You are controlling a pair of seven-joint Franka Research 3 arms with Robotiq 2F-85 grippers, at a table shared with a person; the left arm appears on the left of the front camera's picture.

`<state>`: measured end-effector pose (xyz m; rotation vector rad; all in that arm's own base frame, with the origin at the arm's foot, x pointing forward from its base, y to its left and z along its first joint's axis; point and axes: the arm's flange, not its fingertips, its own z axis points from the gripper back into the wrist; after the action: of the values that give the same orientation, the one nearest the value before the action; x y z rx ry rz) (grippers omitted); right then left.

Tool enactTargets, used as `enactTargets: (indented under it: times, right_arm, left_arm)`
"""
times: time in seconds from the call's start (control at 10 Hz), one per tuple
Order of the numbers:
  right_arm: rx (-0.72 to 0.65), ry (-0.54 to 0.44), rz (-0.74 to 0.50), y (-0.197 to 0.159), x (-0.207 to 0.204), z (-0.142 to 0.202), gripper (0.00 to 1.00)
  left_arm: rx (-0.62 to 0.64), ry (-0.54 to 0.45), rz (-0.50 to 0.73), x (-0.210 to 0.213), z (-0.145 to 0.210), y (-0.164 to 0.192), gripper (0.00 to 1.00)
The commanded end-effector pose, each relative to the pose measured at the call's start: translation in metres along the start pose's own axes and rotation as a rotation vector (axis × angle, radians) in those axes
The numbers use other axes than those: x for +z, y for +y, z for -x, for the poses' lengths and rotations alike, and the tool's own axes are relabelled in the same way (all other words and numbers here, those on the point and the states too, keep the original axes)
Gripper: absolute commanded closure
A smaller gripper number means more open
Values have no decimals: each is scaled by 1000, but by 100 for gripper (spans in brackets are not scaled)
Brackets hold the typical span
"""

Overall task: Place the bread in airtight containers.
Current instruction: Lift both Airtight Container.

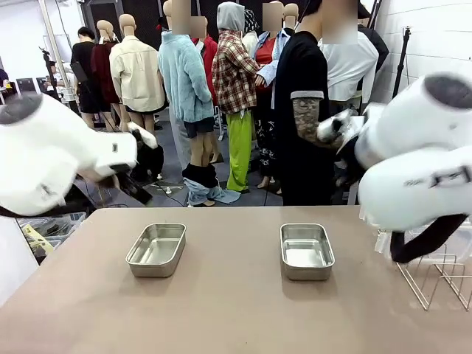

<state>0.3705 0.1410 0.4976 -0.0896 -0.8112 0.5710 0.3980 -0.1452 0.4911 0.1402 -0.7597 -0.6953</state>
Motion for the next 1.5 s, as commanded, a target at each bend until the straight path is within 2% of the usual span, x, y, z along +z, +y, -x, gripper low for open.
enactTargets:
  times: [0.0,0.1,0.2,0.3,0.4,0.5,0.7,0.8,0.9,1.4]
  right_arm:
    - [-152,-68,156,-34,78,39,0]
    - [-226,-81,189,-59,105,63,0]
    - [-327,-81,215,-100,124,91,0]
    - [-409,-57,180,-132,137,121,0]
    - [-480,-24,160,-170,138,150,0]
    - [-546,27,152,-193,127,170,0]
    - [-649,126,104,-216,97,200,0]
    - [-638,123,85,-215,87,203,0]
    - [-624,87,126,-246,131,182,0]
    - [-624,87,126,-246,131,182,0]
  left_arm:
    - [80,45,-140,42,-4,41,0]
    - [100,57,-127,54,1,62,0]
    - [116,62,-85,63,5,94,0]
    - [120,103,-91,62,10,116,0]
    - [146,114,-90,60,14,139,0]
    - [153,124,-85,55,17,152,0]
    - [184,153,-50,39,26,161,0]
    - [260,147,-71,34,27,159,0]
    - [178,144,-89,42,31,157,0]
    - [178,144,-89,42,31,157,0]
